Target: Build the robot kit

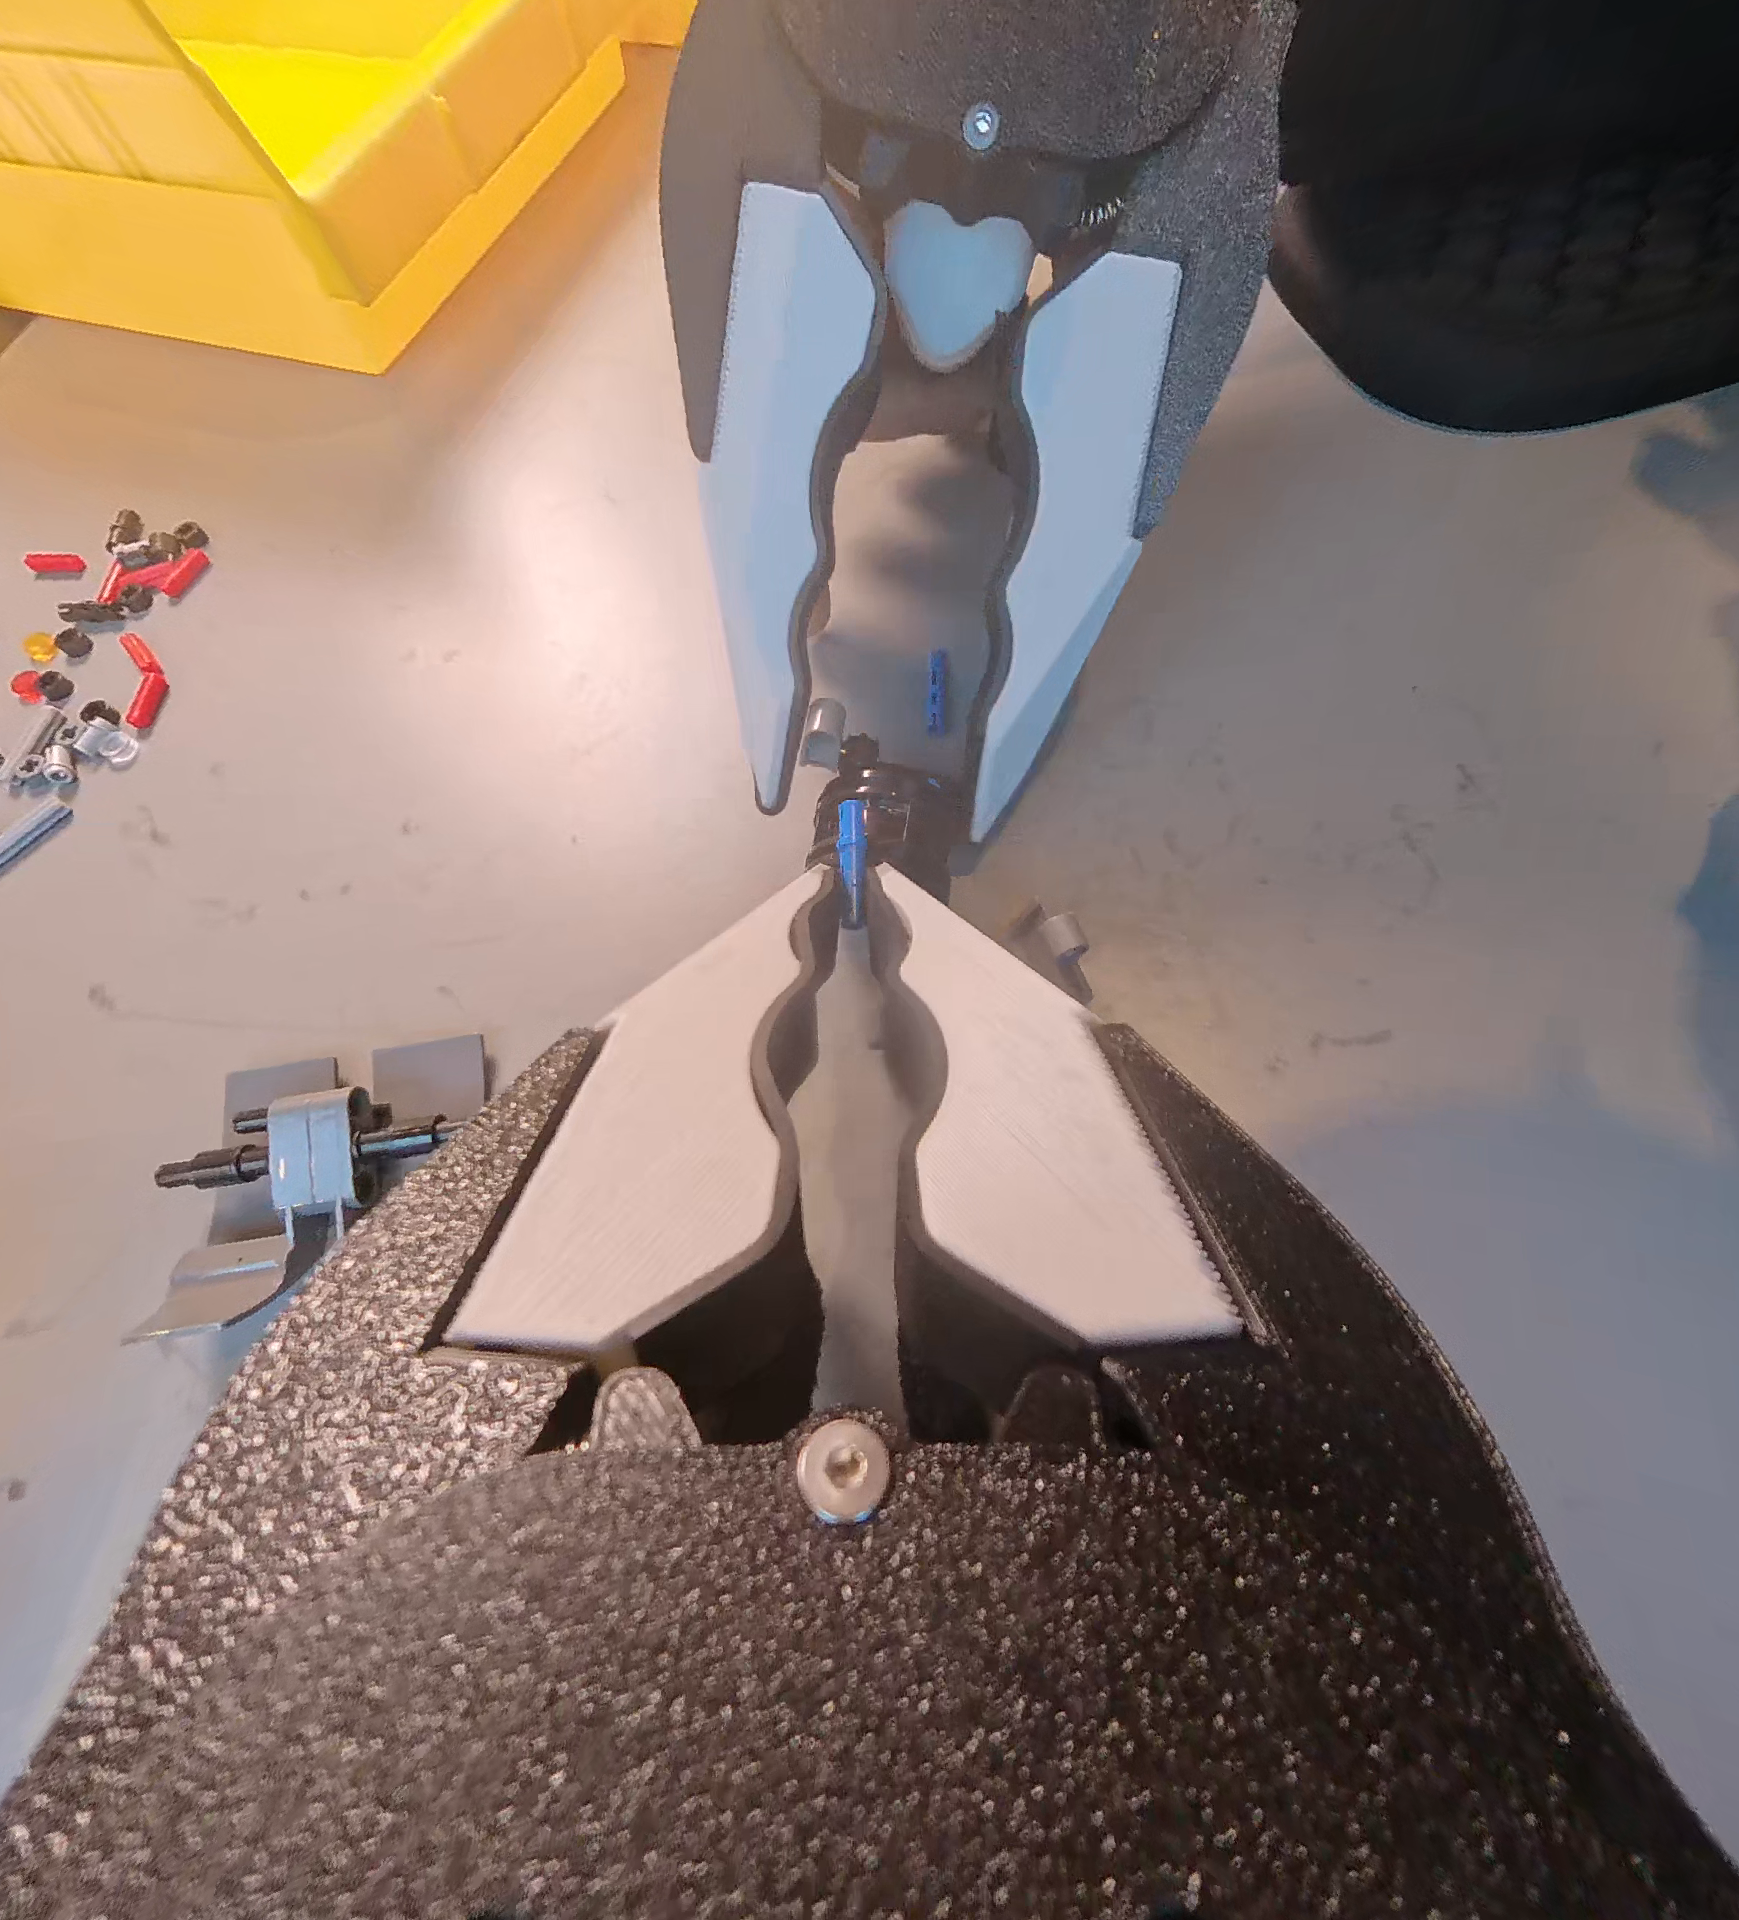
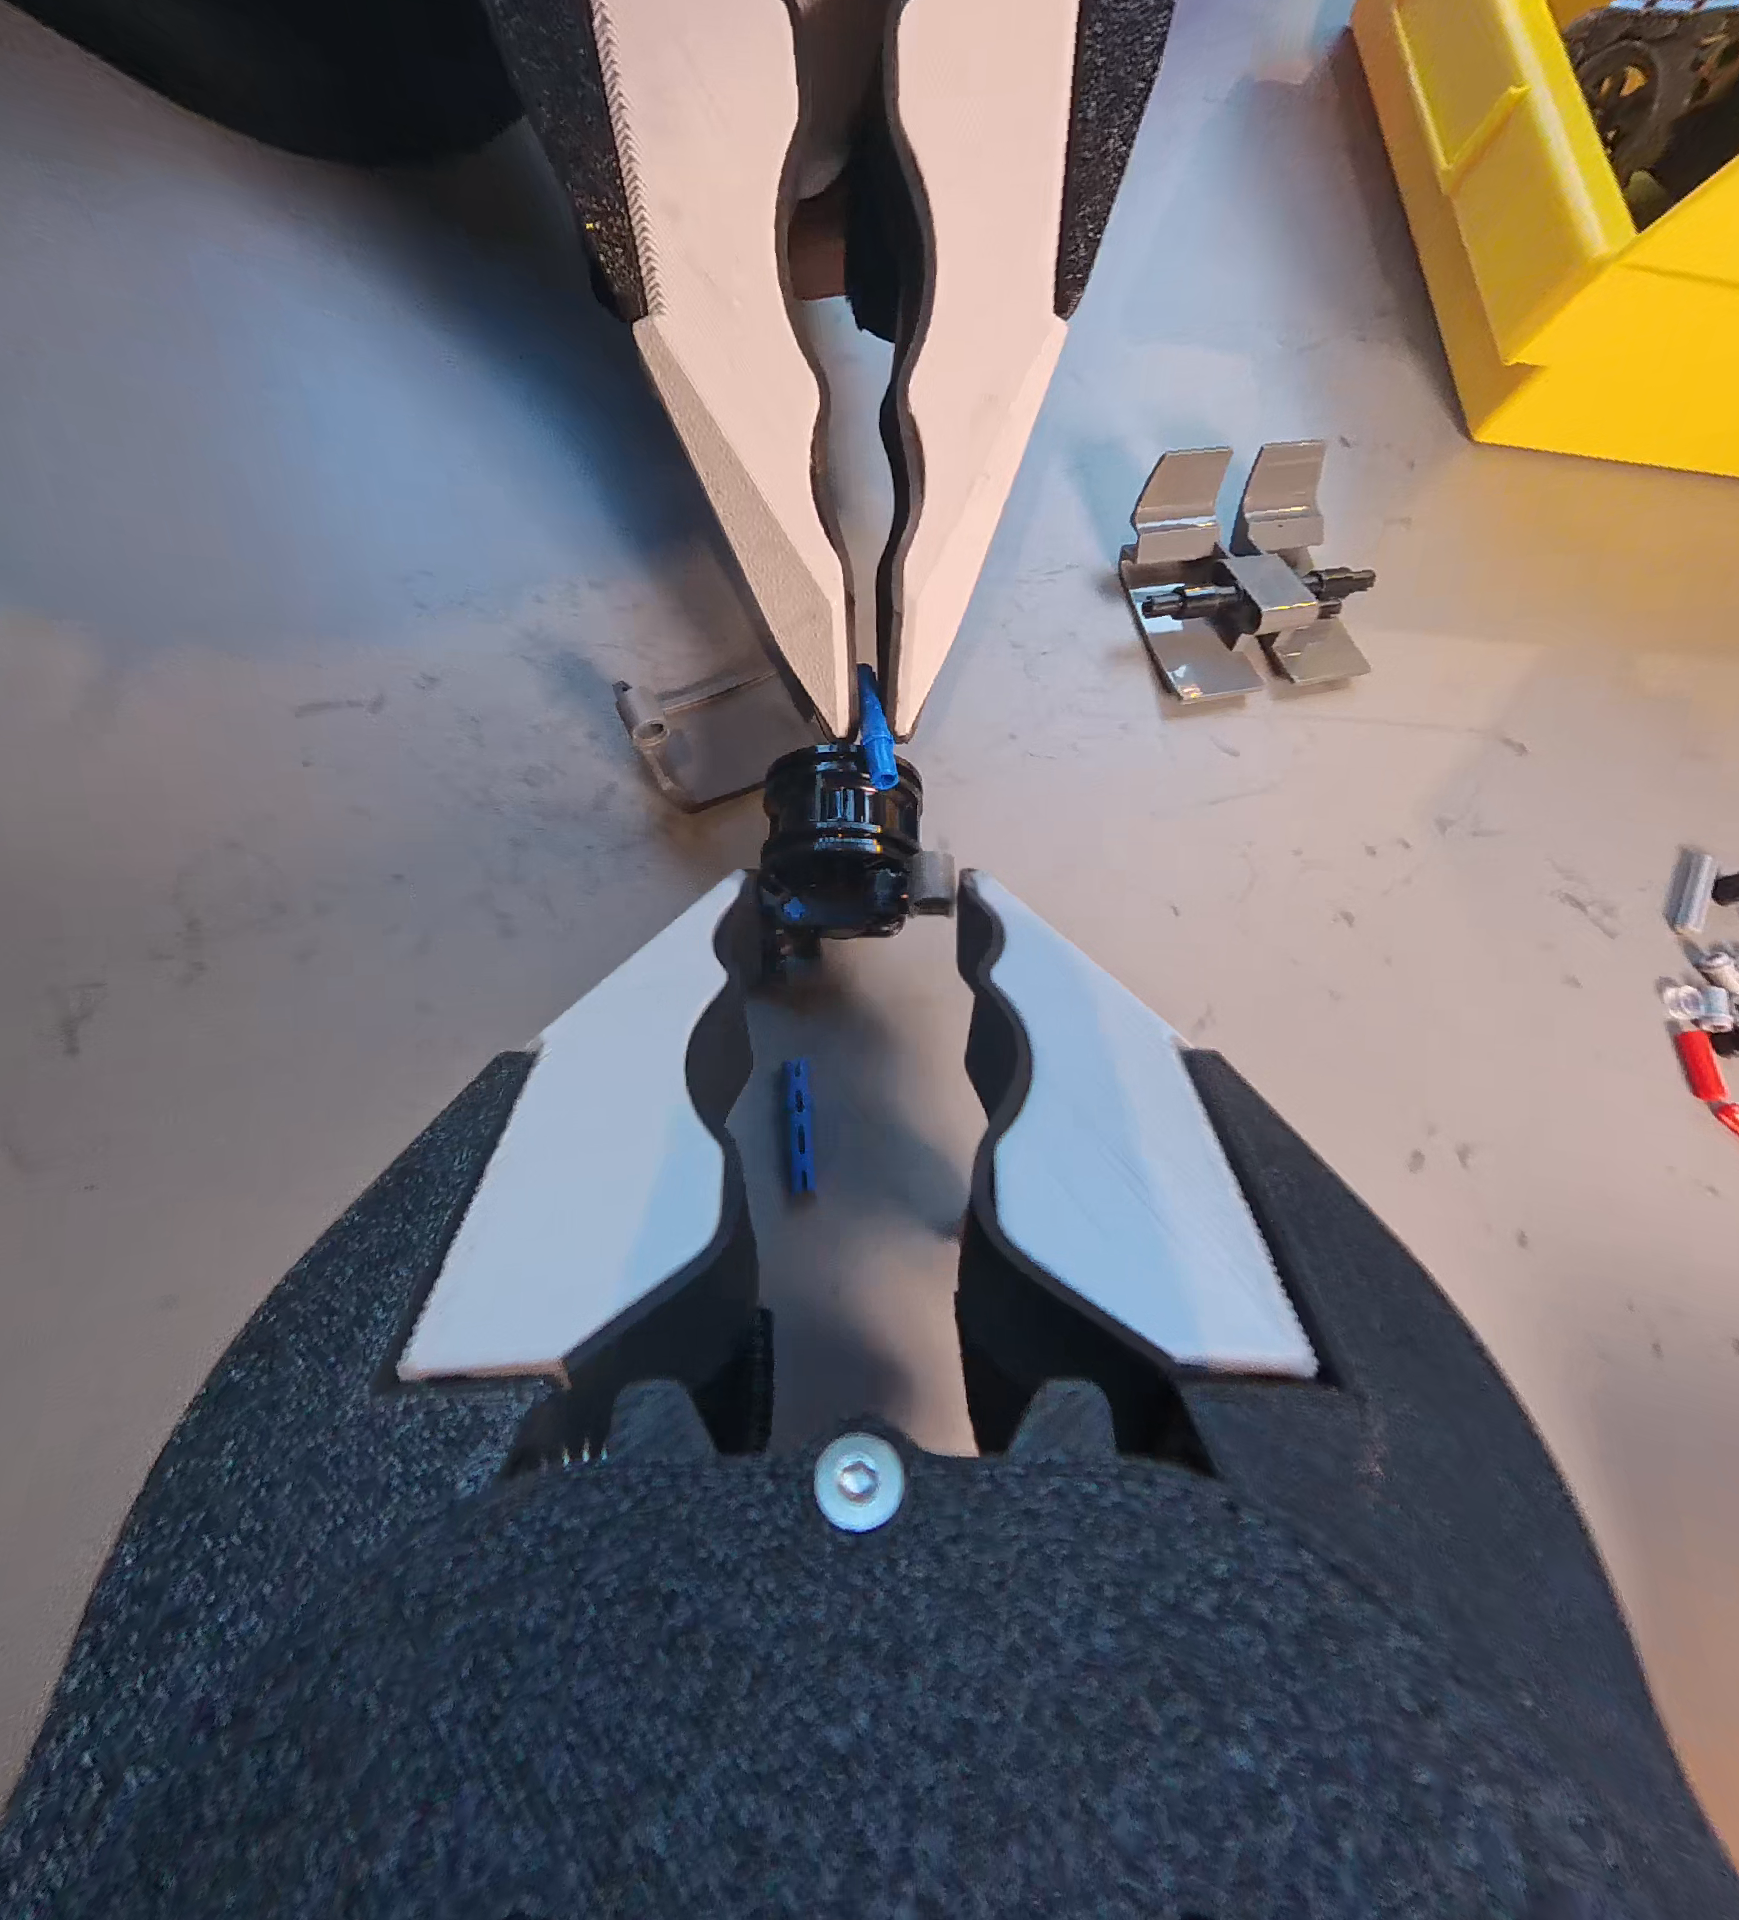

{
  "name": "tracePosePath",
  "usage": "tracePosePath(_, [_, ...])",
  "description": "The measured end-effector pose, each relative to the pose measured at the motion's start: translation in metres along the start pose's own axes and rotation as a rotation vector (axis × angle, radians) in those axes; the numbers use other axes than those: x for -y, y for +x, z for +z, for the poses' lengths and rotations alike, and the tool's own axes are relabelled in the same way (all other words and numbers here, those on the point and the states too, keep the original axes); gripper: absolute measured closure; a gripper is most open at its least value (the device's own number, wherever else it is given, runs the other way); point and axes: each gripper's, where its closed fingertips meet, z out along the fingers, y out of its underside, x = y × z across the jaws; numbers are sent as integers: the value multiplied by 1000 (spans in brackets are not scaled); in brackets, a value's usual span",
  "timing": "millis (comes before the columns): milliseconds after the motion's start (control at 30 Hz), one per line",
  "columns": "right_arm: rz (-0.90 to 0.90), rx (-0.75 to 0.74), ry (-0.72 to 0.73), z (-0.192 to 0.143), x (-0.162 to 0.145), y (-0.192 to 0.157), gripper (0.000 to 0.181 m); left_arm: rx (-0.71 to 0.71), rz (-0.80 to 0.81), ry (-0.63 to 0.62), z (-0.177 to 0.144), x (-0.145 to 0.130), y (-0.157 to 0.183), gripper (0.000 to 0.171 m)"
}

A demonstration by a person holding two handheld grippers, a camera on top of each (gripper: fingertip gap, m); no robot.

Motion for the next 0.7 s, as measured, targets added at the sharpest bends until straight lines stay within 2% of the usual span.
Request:
tracePosePath(333, [96,64,122,-21,10,-1,151,-17,-13,7,0,1,2,168])
tracePosePath(433, [127,71,162,-23,14,2,166,-20,-13,6,0,1,3,168])
tracePosePath(700, [146,85,135,-16,9,3,171,-31,-11,7,1,1,5,168])
